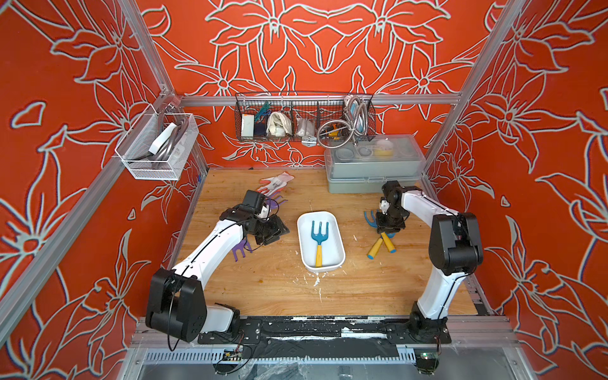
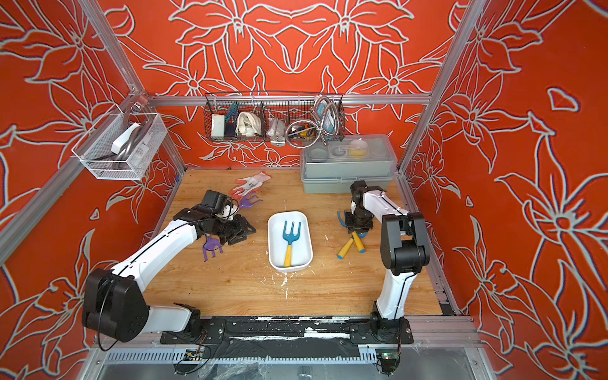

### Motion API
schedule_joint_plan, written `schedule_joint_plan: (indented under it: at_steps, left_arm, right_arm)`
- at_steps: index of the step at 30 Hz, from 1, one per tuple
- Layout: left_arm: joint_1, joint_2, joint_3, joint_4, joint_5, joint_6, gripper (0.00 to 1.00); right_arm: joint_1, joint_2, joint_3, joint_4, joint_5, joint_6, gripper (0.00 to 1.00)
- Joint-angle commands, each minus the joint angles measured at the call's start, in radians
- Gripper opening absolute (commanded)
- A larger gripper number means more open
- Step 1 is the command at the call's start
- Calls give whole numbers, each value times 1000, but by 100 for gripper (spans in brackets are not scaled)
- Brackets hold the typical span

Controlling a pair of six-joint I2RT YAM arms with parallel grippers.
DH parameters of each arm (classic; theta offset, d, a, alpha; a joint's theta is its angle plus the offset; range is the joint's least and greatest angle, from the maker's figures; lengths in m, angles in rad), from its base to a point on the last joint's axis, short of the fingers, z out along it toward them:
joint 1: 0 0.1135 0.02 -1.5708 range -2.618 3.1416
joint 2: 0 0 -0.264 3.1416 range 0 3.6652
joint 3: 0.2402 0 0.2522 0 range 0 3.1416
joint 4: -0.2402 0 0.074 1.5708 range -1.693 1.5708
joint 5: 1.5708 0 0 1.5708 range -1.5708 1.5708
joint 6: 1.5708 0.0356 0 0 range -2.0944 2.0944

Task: Put the rake into the storage box
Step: Pick up the rake at the center of the board.

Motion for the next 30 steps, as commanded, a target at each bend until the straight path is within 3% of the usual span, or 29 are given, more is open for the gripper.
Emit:
schedule_joint_plan:
  at_steps: [1, 17, 23, 30]
  left_arm:
    - [7, -26, -6, -1, 13, 7, 50]
    - [7, -45, -20, -7, 20, 11, 50]
    - [7, -64, -35, -9, 16, 6, 50]
    - [7, -70, -29, -9, 15, 2, 50]
  right_arm:
    - [5, 17, -9, -6, 5, 5, 32]
    - [24, 47, 0, -10, 12, -1, 29]
    - [25, 22, 4, -18, 21, 0, 17]
    - [25, -52, 19, -35, 5, 17, 9]
